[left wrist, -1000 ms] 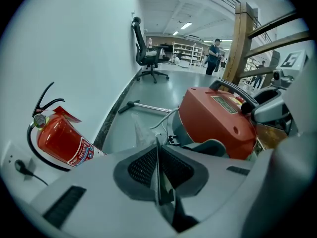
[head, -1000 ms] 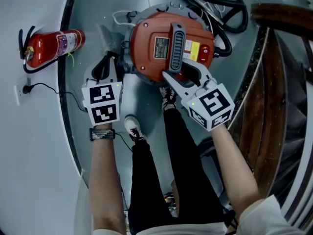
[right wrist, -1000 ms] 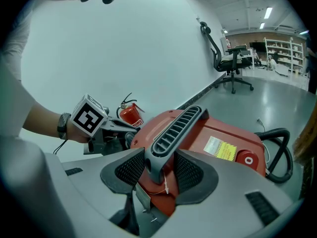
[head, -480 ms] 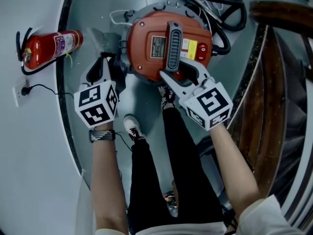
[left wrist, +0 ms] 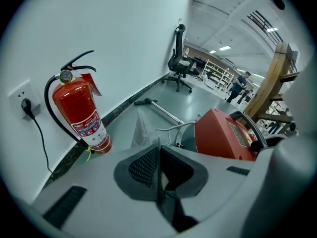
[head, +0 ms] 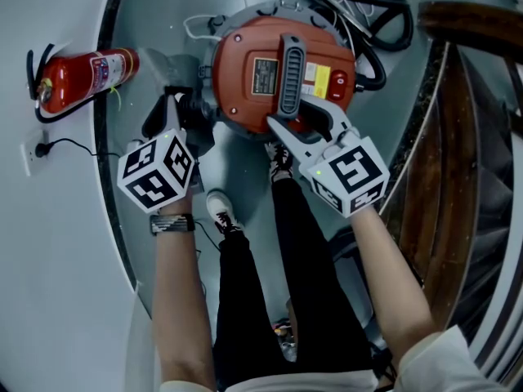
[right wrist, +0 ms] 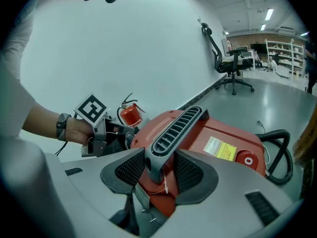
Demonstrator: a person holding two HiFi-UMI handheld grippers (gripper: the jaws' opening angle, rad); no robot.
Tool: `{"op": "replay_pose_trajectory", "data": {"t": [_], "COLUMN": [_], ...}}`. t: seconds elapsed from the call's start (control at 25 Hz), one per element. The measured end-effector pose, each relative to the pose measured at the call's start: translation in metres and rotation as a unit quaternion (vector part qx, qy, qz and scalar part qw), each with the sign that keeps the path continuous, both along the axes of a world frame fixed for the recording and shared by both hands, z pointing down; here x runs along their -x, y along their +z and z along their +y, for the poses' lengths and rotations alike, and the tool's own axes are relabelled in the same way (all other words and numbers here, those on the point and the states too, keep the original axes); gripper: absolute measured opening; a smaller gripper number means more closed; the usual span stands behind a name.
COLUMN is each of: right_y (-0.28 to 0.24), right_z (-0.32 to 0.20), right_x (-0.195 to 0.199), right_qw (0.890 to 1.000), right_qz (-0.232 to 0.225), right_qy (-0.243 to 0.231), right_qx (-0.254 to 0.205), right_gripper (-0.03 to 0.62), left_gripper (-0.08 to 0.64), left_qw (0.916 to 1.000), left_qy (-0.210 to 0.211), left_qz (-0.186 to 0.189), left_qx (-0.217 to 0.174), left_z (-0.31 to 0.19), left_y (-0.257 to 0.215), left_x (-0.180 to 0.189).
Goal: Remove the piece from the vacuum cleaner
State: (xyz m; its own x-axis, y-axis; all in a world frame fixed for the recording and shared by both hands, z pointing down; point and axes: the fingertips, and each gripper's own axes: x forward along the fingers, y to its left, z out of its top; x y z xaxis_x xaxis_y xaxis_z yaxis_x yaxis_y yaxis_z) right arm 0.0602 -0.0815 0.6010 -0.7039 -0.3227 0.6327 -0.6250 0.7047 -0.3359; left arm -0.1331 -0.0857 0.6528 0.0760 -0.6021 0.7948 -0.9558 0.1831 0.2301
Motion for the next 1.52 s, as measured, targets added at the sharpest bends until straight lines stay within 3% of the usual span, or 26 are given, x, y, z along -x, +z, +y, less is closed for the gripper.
{"op": "replay_pose_trajectory", "data": {"t": [0.52, 0.8, 0.92, 1.12, 1.36, 1.52], "right_y": [0.000, 0.000, 0.000, 0.001, 0.001, 0.000], "right_z": [0.000, 0.000, 0.000, 0.000, 0.000, 0.000], "right_x": [0.000, -0.001, 0.000, 0.000, -0.001, 0.000], "right_qw": [1.000, 1.000, 1.000, 1.000, 1.000, 1.000], "right_qz": [0.000, 0.000, 0.001, 0.001, 0.002, 0.002], "right_qy": [-0.002, -0.001, -0.001, -0.001, -0.001, -0.002], "right_qx": [-0.001, -0.008, -0.008, -0.010, -0.010, -0.011], "right_gripper": [0.195, 0.195, 0.195, 0.195, 0.194, 0.195], "left_gripper": [0.026, 0.083, 0.097, 0.104, 0.106, 0.063], "left_qw": [0.9984, 0.9995, 0.9970, 0.9920, 0.9900, 0.9906], "left_qy": [-0.055, 0.007, 0.053, 0.091, 0.100, 0.092], "left_qz": [0.012, -0.024, -0.054, -0.087, -0.090, -0.091], "left_qx": [0.005, -0.020, -0.013, 0.010, 0.043, 0.044], "left_z": [0.003, 0.011, 0.026, 0.045, 0.049, 0.049], "left_y": [0.001, -0.010, -0.011, -0.008, 0.002, 0.002], "left_x": [0.007, 0.004, -0.001, -0.005, -0.008, -0.010]}}
